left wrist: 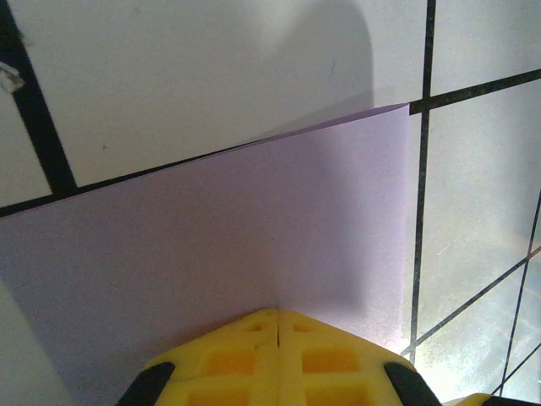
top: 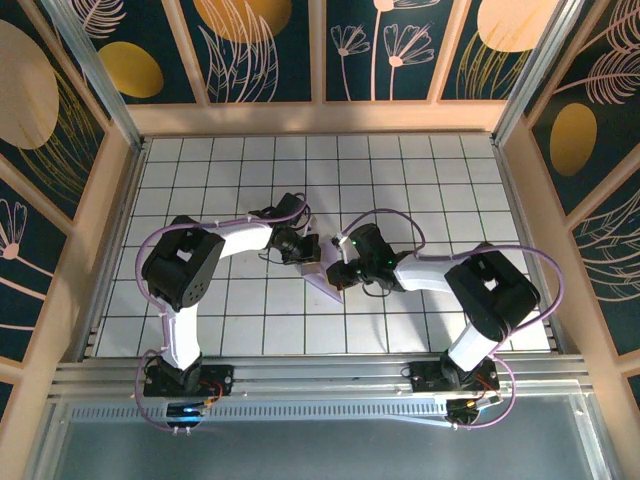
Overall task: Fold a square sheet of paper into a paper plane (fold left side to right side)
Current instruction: Third fold the triangle at the center of the table.
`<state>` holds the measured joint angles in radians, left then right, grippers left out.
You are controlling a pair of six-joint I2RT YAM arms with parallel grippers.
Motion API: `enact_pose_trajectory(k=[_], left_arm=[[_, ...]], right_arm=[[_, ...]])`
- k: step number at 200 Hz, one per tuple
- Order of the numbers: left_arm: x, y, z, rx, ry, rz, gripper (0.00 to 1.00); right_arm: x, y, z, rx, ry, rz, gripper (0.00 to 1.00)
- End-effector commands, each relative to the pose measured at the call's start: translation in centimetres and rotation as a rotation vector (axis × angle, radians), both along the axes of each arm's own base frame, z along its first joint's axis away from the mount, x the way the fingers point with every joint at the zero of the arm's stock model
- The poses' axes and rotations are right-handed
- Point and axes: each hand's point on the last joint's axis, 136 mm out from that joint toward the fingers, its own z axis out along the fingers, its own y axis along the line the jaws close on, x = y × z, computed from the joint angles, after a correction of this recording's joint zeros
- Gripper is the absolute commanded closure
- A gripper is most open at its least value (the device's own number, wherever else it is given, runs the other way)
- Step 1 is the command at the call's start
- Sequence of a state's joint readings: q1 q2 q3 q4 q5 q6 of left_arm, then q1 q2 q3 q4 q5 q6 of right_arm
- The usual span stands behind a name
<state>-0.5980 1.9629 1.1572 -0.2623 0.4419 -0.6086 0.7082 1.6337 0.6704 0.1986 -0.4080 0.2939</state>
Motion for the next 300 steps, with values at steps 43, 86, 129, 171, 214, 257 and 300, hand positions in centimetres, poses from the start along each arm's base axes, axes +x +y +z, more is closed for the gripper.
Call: enact_pose_trajectory(k=[43, 86, 129, 171, 214, 257, 300], left_arm=[[-1.1, 1.2, -2.3, 0.094, 0.039, -0.008, 0.99], [-1.0, 1.2, -2.2, 0.096, 0.036, -0.008, 0.99], [-1.0, 1.3, -2.3, 0.104, 0.037, -0.006, 0.99], [-1.0, 1.4, -2.3, 0.109, 0.038, -0.006, 0.99], [-1.0, 1.4, -2.2, 0.11, 0.033, -0.005, 0.99], [-1.0, 1.5, -2.2, 0.112, 0.033, -0.005, 0.99], [-1.0, 1.5, -2.2, 0.114, 0.031, -0.005, 0.99]], right_arm=[[-1.2, -0.1, -0.2, 0.014, 0.03, 0.053, 1.0], [-1.8, -0.8, -1.3, -0.012, 0.059, 0.041, 1.0], [-0.8, -1.0, -1.3, -0.038, 0.041, 0.006, 1.0], [0.2, -0.9, -0.6, -0.038, 0.012, -0.015, 1.0], [0.2, -1.0, -0.9, -0.049, 0.019, -0.015, 1.0], [0.3, -1.3, -1.2, -0.061, 0.02, -0.028, 1.0], [0.6, -1.3, -1.1, -0.065, 0.014, -0.034, 1.0]])
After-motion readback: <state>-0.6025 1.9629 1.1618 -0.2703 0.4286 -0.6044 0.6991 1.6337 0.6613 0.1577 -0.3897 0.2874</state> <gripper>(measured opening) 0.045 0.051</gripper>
